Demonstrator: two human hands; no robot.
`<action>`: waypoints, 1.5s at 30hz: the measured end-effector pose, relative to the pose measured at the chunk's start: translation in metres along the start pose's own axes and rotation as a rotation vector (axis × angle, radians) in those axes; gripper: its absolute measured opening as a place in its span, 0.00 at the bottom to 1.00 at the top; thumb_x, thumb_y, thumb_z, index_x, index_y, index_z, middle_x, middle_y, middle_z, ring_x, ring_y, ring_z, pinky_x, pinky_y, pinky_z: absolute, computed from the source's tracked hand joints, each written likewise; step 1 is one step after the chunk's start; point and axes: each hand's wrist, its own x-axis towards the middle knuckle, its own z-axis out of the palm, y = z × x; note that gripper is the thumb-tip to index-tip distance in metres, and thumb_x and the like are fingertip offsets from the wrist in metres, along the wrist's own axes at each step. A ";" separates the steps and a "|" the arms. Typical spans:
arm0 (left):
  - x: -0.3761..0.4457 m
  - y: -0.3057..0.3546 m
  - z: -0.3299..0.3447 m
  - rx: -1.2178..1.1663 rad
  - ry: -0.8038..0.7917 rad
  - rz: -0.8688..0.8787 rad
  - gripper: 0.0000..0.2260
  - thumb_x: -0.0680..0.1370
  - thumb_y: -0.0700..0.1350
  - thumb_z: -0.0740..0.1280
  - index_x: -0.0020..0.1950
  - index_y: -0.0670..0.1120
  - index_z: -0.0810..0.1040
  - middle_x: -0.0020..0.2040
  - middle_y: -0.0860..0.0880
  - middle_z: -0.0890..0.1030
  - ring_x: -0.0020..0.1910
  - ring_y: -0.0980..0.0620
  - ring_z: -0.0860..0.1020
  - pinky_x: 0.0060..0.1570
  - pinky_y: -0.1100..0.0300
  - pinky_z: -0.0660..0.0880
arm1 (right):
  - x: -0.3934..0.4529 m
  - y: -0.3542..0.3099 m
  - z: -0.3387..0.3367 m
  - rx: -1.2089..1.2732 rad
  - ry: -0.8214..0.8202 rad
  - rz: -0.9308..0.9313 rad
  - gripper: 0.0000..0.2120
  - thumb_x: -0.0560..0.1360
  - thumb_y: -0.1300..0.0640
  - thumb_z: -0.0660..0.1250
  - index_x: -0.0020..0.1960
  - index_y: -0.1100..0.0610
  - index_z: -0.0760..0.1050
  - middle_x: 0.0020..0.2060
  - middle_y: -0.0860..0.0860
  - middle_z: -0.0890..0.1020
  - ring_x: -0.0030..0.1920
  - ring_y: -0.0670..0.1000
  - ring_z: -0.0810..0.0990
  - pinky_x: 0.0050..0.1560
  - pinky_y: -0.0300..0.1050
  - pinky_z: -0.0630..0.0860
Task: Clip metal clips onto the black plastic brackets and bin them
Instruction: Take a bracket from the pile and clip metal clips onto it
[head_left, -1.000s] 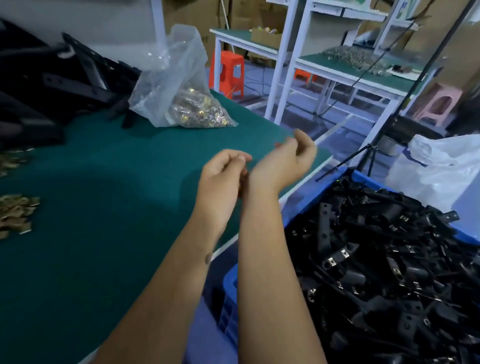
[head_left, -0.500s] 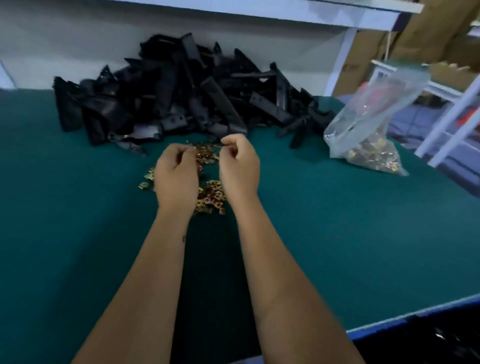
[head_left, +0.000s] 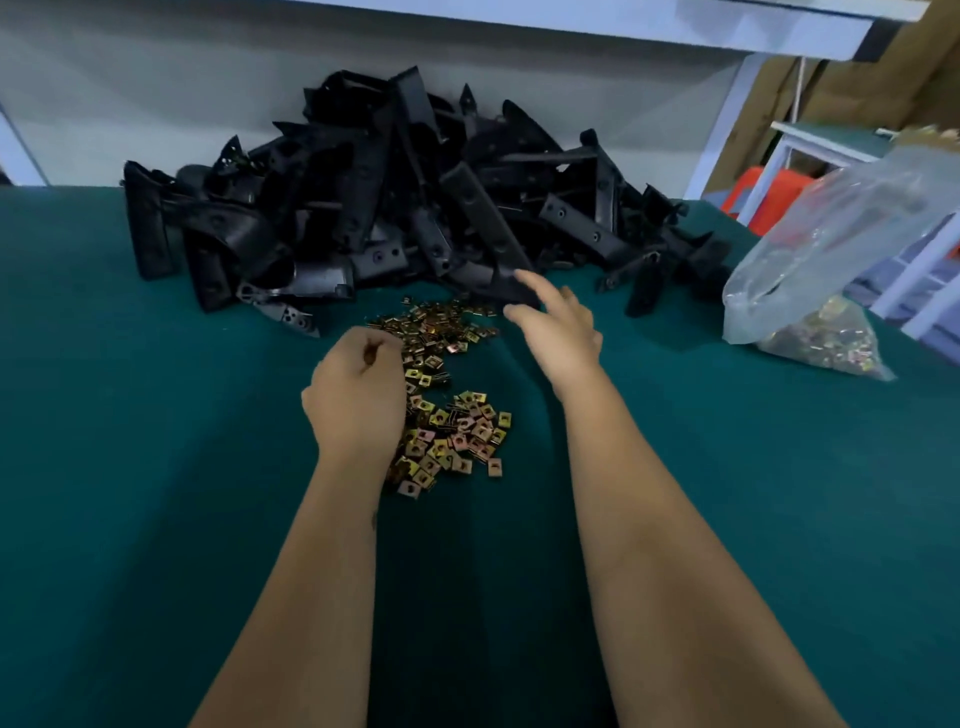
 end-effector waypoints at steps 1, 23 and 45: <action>-0.001 0.001 0.001 0.019 -0.015 -0.001 0.11 0.79 0.45 0.59 0.43 0.56 0.78 0.31 0.55 0.75 0.33 0.49 0.70 0.59 0.39 0.72 | 0.002 -0.002 -0.001 -0.003 -0.029 0.027 0.21 0.73 0.40 0.61 0.65 0.27 0.69 0.76 0.49 0.63 0.75 0.52 0.56 0.71 0.52 0.51; -0.022 0.007 -0.002 -0.180 -0.109 0.182 0.08 0.82 0.52 0.61 0.59 0.55 0.76 0.47 0.61 0.80 0.47 0.67 0.77 0.42 0.71 0.73 | -0.062 0.010 -0.002 1.395 0.044 0.119 0.07 0.77 0.68 0.65 0.52 0.61 0.80 0.39 0.54 0.85 0.40 0.50 0.83 0.44 0.43 0.82; -0.004 0.003 -0.015 -0.502 -0.250 -0.024 0.14 0.76 0.49 0.73 0.59 0.44 0.80 0.49 0.54 0.85 0.50 0.58 0.83 0.56 0.59 0.77 | -0.075 -0.017 0.018 0.968 -0.184 -0.172 0.09 0.79 0.56 0.67 0.56 0.45 0.81 0.49 0.51 0.83 0.50 0.50 0.81 0.51 0.44 0.78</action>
